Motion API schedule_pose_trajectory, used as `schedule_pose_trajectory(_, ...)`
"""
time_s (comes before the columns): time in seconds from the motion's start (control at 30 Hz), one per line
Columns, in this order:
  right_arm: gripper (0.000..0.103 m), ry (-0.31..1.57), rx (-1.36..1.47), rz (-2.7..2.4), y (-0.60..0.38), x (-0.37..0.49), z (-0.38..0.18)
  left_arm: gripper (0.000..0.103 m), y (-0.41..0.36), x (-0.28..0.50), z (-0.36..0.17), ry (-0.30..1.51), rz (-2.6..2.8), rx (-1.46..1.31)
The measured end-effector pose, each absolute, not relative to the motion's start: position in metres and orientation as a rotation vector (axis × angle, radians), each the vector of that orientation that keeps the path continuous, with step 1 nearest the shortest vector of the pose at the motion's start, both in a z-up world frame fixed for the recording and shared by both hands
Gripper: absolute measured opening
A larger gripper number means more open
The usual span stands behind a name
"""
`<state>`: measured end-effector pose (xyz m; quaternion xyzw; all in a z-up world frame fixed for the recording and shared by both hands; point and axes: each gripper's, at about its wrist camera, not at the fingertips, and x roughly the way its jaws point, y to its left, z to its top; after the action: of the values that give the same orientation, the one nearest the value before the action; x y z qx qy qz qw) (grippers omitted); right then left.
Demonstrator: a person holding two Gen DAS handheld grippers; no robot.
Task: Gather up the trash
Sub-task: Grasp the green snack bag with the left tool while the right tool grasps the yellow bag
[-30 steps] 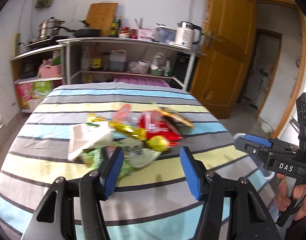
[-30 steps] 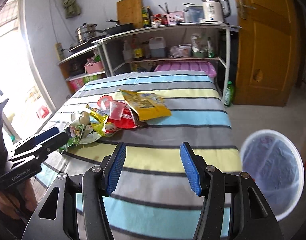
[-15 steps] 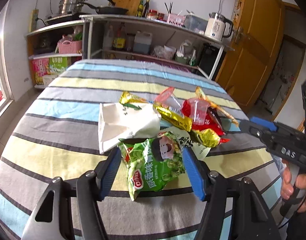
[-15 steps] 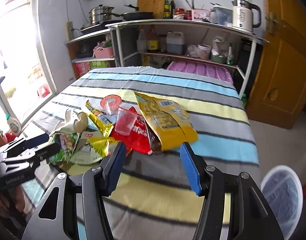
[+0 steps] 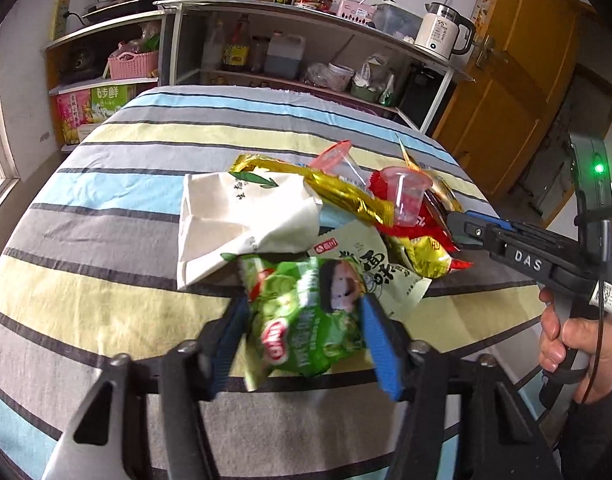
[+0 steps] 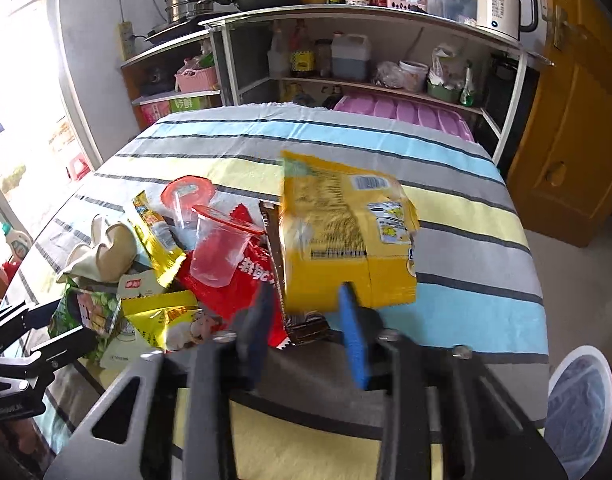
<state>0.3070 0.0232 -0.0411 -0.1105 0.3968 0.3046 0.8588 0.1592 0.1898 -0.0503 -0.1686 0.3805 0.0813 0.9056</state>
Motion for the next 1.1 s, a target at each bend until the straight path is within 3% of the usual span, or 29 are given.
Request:
schedule_pose_trajectory(0.07,0.012,0.844,-0.216,0.634,0.02,0.31,-0.042,0.048,0.189,0.16,-0.051,0.79,0.163,-0.349)
schedule_pose_trajectory(0.13,0.008,0.852,-0.2,0.623,0.017,0.313,-0.042,0.044,0.189,0.159,-0.051,0.792,0.163,-0.35)
schedule_pose_trajectory(0.5,0.005,0.812,-0.176,0.632,0.008,0.317,-0.025,0.03,0.188,0.153,-0.045,0.759,0.14,-0.351)
schedule_pose_trajectory(0.53,0.007,0.817,-0.169,0.633,0.007,0.32,-0.025,0.03,0.188,0.152,-0.044,0.751,0.14,-0.35)
schedule_pose_trajectory(0.6,0.029,0.827,-0.147,0.632,0.004,0.329,-0.024,0.029,0.19,0.15,-0.041,0.738,0.138,-0.35)
schedule_pose_trajectory(0.63,0.055,0.829,-0.134,0.638,0.002,0.334,-0.023,0.029,0.19,0.149,-0.039,0.731,0.135,-0.349)
schedule_pose_trajectory(0.67,0.071,0.829,-0.119,0.647,0.0,0.34,-0.023,0.029,0.191,0.148,-0.037,0.724,0.133,-0.349)
schedule_pose_trajectory(1.1,0.072,0.955,-0.068,0.671,-0.004,0.422,-0.055,0.029,0.189,0.151,-0.033,0.716,0.094,-0.333)
